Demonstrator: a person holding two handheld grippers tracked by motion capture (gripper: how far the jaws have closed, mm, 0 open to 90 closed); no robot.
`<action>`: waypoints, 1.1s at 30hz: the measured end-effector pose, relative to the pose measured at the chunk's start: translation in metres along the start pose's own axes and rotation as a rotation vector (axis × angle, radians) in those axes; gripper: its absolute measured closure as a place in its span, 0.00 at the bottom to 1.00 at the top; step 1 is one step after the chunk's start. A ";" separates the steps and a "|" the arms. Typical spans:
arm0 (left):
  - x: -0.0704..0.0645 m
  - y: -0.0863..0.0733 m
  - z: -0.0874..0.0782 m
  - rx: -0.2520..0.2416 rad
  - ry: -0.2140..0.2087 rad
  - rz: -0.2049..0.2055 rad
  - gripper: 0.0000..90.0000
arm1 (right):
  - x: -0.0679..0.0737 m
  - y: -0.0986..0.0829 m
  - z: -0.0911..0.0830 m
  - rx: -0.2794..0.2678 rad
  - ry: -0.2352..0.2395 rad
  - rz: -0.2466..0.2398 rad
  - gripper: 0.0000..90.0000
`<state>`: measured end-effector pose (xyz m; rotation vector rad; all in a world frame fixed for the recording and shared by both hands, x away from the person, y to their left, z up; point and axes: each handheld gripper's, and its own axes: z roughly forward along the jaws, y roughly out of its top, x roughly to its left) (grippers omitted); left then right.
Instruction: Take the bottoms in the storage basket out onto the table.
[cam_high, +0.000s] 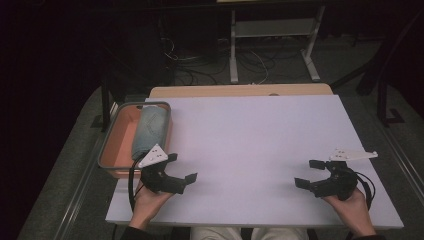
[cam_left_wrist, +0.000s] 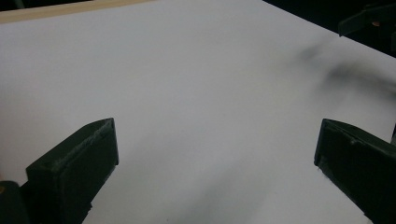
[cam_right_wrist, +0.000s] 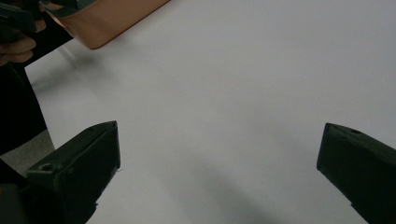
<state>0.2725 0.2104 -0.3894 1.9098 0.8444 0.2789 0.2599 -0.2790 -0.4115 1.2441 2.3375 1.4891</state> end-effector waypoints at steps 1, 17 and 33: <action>0.000 0.000 0.000 -0.002 0.000 -0.002 0.00 | 0.000 0.000 0.000 -0.002 0.001 -0.001 0.00; 0.001 0.001 -0.003 -0.008 -0.005 -0.016 0.00 | 0.003 0.000 0.002 0.019 0.013 -0.008 0.00; 0.005 0.014 -0.013 0.021 0.004 -0.034 0.00 | 0.002 0.000 0.001 0.024 0.004 0.000 0.00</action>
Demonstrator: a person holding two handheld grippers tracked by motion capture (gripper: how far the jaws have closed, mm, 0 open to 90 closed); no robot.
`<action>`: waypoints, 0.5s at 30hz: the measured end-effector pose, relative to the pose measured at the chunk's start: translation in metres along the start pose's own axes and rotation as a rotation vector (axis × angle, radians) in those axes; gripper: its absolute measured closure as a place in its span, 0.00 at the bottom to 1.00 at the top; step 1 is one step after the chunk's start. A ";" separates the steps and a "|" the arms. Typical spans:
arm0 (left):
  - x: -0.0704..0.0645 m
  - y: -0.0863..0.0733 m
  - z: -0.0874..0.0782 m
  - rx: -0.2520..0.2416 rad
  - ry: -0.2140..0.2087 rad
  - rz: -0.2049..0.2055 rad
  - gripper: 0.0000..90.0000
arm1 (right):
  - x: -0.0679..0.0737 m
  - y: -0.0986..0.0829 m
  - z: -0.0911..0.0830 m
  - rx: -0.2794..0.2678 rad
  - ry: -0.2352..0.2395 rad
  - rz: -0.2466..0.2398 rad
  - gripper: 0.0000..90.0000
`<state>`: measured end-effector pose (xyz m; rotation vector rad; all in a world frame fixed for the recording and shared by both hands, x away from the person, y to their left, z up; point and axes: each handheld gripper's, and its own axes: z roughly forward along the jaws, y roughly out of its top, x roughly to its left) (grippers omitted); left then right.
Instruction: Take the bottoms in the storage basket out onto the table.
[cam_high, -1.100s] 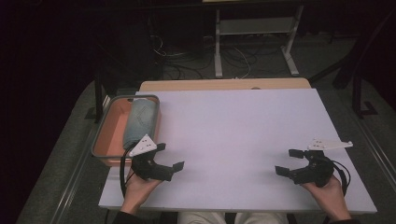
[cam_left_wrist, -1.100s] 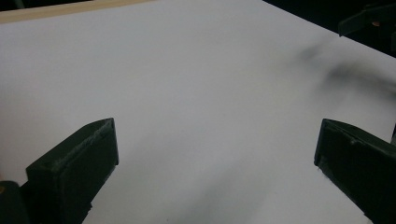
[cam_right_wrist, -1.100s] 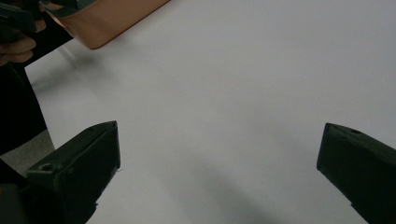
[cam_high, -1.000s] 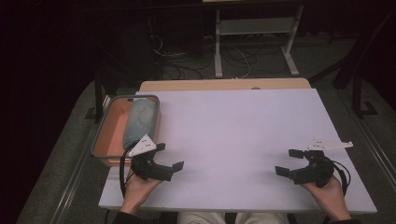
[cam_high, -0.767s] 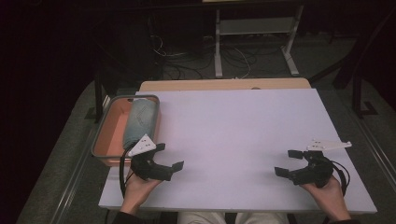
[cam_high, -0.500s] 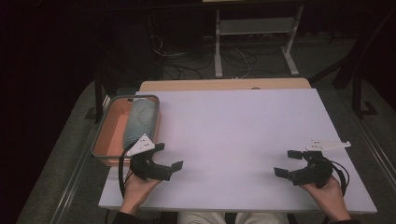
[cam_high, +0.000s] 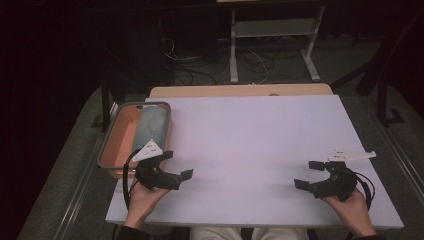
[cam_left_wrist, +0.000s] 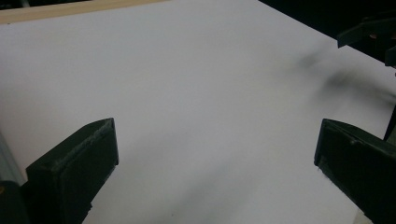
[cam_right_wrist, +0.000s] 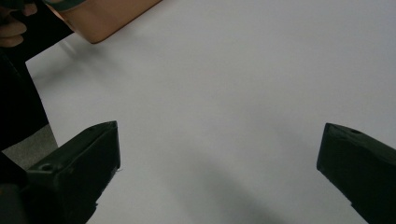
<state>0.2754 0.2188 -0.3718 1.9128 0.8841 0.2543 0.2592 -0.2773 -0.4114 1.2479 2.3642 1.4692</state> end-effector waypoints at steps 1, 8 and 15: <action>0.000 0.000 0.000 0.000 0.000 0.000 0.00 | 0.000 0.000 0.000 0.000 0.000 0.000 0.00; 0.003 0.008 -0.007 0.012 0.009 -0.014 0.00 | 0.001 0.000 0.000 0.004 0.001 0.000 0.00; 0.010 0.018 -0.015 0.030 0.034 -0.017 0.00 | 0.002 0.000 0.001 0.008 -0.003 -0.005 0.00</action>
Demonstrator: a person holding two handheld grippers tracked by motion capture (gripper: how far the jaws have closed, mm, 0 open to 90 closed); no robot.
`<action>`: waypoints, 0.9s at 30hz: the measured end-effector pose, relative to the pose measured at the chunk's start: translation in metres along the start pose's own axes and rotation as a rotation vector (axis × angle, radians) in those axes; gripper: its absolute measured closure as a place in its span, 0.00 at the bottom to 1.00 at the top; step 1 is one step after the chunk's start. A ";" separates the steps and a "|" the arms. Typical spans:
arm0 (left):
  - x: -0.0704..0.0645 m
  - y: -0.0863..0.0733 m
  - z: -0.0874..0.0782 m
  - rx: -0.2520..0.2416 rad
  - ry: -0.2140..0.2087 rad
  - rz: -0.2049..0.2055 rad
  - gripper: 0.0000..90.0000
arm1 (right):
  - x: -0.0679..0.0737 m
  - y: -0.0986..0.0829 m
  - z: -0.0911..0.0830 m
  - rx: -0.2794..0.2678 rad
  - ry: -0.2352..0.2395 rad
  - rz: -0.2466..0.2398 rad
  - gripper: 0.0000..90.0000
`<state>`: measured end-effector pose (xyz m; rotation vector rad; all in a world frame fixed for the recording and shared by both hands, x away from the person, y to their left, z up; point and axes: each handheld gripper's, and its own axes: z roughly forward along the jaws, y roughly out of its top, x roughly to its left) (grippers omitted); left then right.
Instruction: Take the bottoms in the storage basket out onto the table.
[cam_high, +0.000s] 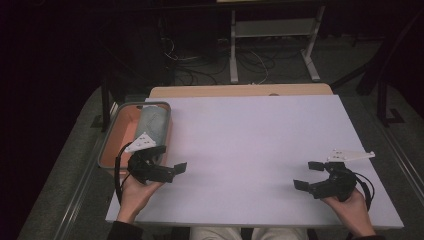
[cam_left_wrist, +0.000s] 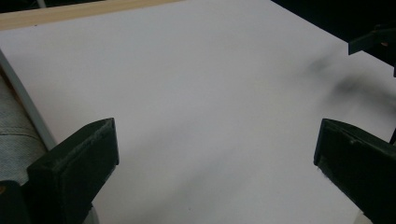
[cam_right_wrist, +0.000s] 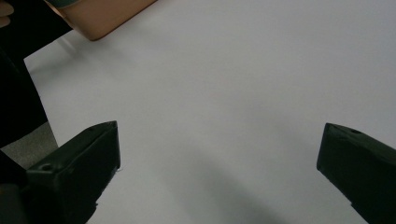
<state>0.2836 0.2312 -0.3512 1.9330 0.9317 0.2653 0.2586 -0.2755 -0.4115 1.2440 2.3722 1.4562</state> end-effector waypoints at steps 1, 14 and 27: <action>0.000 0.001 -0.001 0.003 0.005 0.001 0.00 | 0.000 0.000 0.000 0.000 -0.001 0.000 0.00; 0.010 0.014 -0.008 0.023 0.011 -0.013 0.00 | 0.001 0.000 0.001 0.007 0.004 -0.009 0.00; 0.021 0.038 -0.011 0.067 0.026 0.002 0.00 | 0.002 -0.001 0.001 0.012 0.001 -0.015 0.00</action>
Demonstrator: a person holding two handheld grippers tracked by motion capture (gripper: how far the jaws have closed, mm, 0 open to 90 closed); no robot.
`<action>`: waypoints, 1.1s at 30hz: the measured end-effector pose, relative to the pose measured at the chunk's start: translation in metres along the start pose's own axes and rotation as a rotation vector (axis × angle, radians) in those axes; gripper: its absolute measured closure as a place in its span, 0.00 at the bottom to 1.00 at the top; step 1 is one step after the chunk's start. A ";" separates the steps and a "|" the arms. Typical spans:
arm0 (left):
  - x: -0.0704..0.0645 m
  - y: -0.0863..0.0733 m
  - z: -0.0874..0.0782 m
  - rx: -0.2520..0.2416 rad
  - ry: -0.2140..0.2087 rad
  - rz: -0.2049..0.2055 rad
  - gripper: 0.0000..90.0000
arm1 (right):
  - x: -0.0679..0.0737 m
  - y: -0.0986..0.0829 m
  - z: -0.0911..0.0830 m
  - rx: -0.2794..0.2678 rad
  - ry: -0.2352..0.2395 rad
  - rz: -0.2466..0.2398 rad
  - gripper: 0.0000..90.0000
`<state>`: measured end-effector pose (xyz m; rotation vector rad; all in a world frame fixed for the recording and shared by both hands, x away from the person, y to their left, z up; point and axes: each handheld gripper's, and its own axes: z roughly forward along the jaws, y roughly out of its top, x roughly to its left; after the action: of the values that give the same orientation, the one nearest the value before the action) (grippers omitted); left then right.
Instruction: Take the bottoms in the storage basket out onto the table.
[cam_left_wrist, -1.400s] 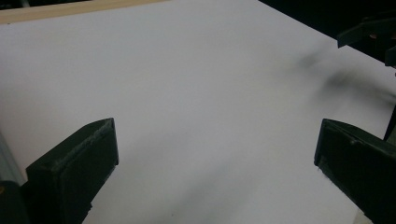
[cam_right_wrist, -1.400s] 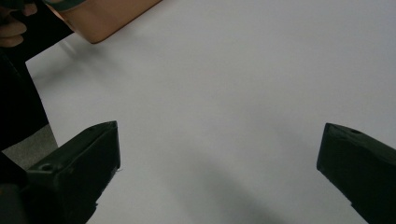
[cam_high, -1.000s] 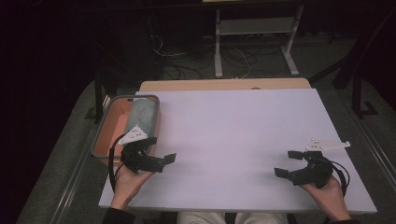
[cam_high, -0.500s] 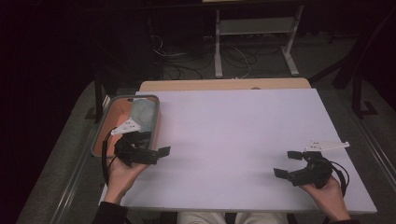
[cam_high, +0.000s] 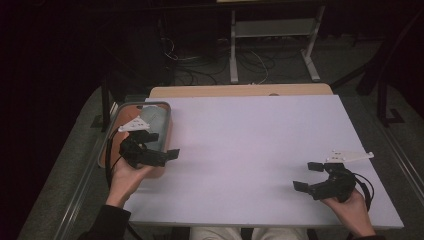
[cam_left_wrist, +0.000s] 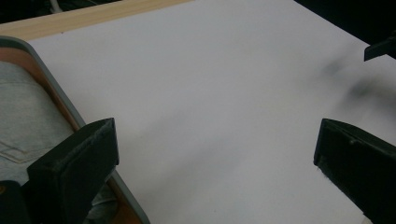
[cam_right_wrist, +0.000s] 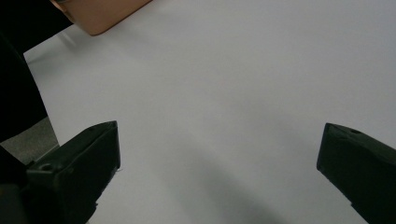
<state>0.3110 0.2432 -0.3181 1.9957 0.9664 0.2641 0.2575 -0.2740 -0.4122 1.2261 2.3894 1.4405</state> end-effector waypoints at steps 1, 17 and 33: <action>0.001 0.002 -0.001 0.003 0.001 0.000 0.00 | 0.000 0.000 0.000 0.000 0.000 0.000 0.00; 0.027 0.020 -0.008 0.014 0.049 -0.038 0.00 | 0.000 0.000 0.001 0.005 0.000 -0.003 0.00; 0.051 0.035 -0.008 0.030 0.105 -0.068 0.00 | 0.000 0.000 0.002 0.008 -0.001 -0.002 0.00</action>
<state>0.3604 0.2735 -0.2944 1.9881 1.1077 0.3211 0.2584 -0.2733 -0.4132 1.2251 2.3977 1.4305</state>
